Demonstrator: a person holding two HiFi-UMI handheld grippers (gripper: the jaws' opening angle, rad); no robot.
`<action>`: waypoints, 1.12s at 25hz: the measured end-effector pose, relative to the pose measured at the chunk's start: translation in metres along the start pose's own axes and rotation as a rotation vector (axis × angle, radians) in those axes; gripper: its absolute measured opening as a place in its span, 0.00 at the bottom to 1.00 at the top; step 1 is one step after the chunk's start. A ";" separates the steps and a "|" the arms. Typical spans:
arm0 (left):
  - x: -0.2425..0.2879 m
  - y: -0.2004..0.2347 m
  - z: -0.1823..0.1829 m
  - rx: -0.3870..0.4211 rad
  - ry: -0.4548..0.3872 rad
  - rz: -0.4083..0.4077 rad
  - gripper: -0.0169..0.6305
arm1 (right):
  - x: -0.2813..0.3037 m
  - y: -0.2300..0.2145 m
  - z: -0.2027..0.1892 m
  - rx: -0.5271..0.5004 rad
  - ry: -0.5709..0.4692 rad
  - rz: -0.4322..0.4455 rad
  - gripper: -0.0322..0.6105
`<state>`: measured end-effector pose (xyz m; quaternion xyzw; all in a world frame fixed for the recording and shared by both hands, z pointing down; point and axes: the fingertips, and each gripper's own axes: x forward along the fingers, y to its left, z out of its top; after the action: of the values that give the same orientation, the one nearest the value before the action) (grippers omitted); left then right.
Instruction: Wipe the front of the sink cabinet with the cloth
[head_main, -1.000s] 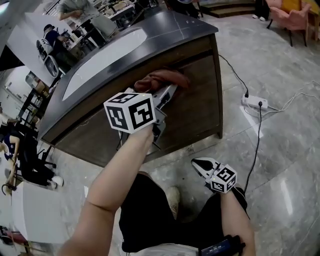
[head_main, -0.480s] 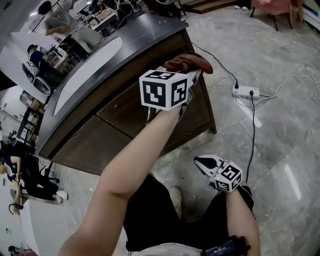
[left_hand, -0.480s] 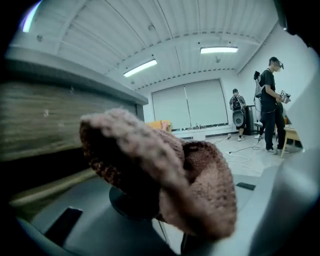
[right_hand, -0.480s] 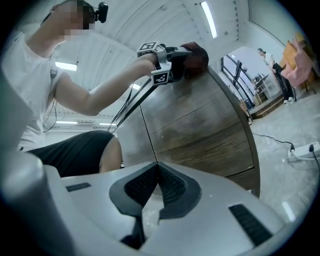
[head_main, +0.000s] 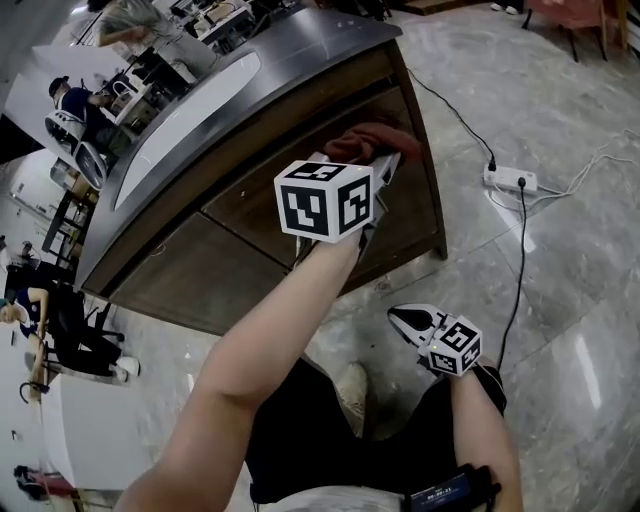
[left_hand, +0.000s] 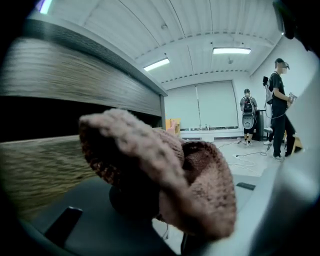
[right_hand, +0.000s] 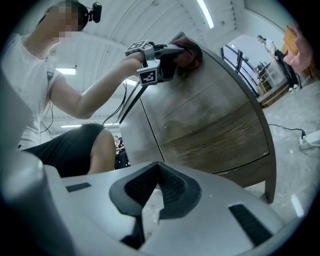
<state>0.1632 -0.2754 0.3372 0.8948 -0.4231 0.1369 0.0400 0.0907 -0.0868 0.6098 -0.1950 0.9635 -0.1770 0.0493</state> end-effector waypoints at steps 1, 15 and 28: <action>-0.007 0.004 -0.003 -0.008 0.001 0.004 0.21 | 0.005 0.000 -0.003 0.006 0.004 0.011 0.07; -0.129 0.079 -0.053 -0.073 -0.030 0.131 0.21 | 0.067 0.013 -0.042 0.064 0.083 0.140 0.07; -0.227 0.141 -0.119 -0.079 0.041 0.351 0.21 | 0.107 0.042 -0.060 0.040 0.148 0.243 0.07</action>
<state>-0.1070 -0.1736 0.3814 0.8020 -0.5768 0.1434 0.0591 -0.0324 -0.0733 0.6481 -0.0621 0.9773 -0.2025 0.0033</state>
